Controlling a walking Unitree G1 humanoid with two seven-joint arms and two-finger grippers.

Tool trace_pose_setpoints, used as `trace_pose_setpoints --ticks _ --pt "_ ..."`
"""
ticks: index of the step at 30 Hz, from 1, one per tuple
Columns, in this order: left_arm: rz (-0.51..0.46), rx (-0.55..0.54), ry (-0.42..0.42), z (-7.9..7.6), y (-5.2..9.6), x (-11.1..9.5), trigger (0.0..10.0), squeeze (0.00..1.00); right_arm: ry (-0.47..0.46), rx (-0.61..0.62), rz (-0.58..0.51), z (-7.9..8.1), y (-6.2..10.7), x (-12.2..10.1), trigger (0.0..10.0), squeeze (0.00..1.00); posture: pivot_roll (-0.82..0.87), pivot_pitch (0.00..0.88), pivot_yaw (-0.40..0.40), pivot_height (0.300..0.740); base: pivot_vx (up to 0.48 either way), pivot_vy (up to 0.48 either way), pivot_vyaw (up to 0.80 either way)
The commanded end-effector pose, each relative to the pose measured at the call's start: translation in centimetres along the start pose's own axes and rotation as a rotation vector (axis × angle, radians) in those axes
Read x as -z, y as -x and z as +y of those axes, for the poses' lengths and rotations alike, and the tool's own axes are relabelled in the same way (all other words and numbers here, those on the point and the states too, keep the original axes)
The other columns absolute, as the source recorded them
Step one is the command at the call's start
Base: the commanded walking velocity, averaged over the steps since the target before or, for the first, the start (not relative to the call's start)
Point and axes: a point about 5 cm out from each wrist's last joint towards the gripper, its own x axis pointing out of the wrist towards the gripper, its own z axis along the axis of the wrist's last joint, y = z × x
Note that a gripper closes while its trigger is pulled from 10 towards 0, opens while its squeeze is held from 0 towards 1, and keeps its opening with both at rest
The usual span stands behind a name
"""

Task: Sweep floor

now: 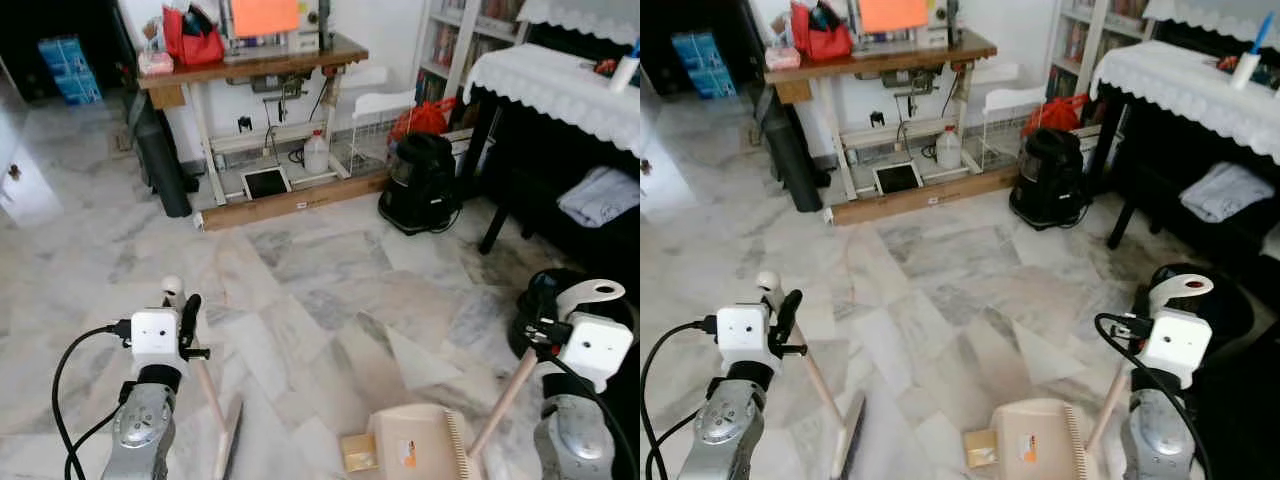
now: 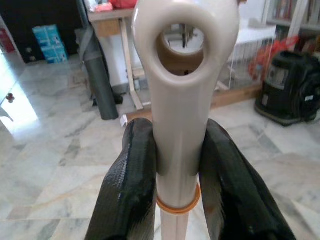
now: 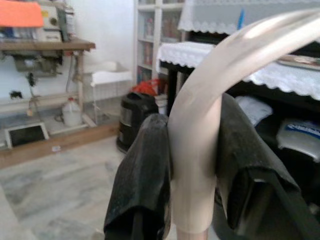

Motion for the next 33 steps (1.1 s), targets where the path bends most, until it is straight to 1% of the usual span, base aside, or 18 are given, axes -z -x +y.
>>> trace_pose_setpoints --ticks 1,26,33 --pt "-0.050 0.005 -0.015 -0.06 -0.65 -1.09 10.0 0.00 -0.001 0.026 -0.033 -0.80 -0.14 -0.63 10.0 0.00 -0.04 0.000 -0.003 0.740 0.296 0.000 0.00" --pt "-0.054 0.015 -0.013 -0.08 -0.73 -1.19 10.0 0.00 0.008 0.038 -0.026 -1.03 -0.18 -0.51 10.0 0.00 -0.05 0.000 0.004 0.740 0.292 0.000 0.00" --pt "-0.051 0.019 -0.008 -0.09 -0.74 -1.14 10.0 0.00 0.015 0.037 -0.016 -1.17 -0.20 -0.29 10.0 0.00 -0.05 0.000 0.004 0.740 0.000 0.000 0.00"
